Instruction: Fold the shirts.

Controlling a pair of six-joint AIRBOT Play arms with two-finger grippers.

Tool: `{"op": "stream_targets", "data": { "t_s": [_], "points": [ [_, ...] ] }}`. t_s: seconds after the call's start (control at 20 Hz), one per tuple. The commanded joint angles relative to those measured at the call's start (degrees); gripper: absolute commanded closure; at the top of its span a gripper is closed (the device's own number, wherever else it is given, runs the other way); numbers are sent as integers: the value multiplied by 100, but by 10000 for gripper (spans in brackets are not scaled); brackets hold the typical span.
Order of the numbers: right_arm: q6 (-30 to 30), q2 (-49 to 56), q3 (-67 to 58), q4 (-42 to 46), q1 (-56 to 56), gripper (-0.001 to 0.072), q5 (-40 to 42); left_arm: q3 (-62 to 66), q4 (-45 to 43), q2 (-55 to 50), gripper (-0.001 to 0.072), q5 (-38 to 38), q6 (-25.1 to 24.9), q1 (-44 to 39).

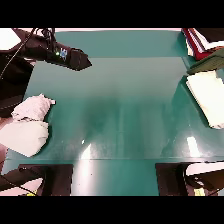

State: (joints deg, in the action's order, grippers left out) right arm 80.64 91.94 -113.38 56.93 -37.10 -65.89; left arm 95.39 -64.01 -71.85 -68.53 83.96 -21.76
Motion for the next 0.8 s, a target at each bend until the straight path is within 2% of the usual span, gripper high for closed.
{"op": "stream_targets", "data": {
  "t_s": [0.0, 0.1, 0.35, 0.55, 0.6, 0.65, 0.7, 0.75],
  "points": [
    [-7, -485, 503, 35, -286, 693, -160, 2, -4, -4, 683, -184, -13, -2],
    [-9, -802, 988, 76, -511, 693, -164, 2, -4, -4, 683, -258, -46, -2],
    [4, -1698, 2634, 1309, -817, 692, -479, 2, -4, -4, 683, -304, -57, -2],
    [31, -2192, 3897, 1375, -1231, 689, -479, 2, -2, -4, 683, -308, -179, -2],
    [31, -2271, 4116, 1375, -1357, 670, -481, 2, -4, -4, 683, -310, -197, -2],
    [31, -2339, 4288, 1375, -1495, 456, -481, 2, -4, -4, 683, -310, -197, -2],
    [33, -2376, 4380, 1373, -1628, 206, -501, 2, -2, -4, 683, -310, -197, -2],
    [33, -2393, 4391, 1360, -1757, 96, -579, 2, -4, -4, 683, -308, -197, -2]
  ]
}}
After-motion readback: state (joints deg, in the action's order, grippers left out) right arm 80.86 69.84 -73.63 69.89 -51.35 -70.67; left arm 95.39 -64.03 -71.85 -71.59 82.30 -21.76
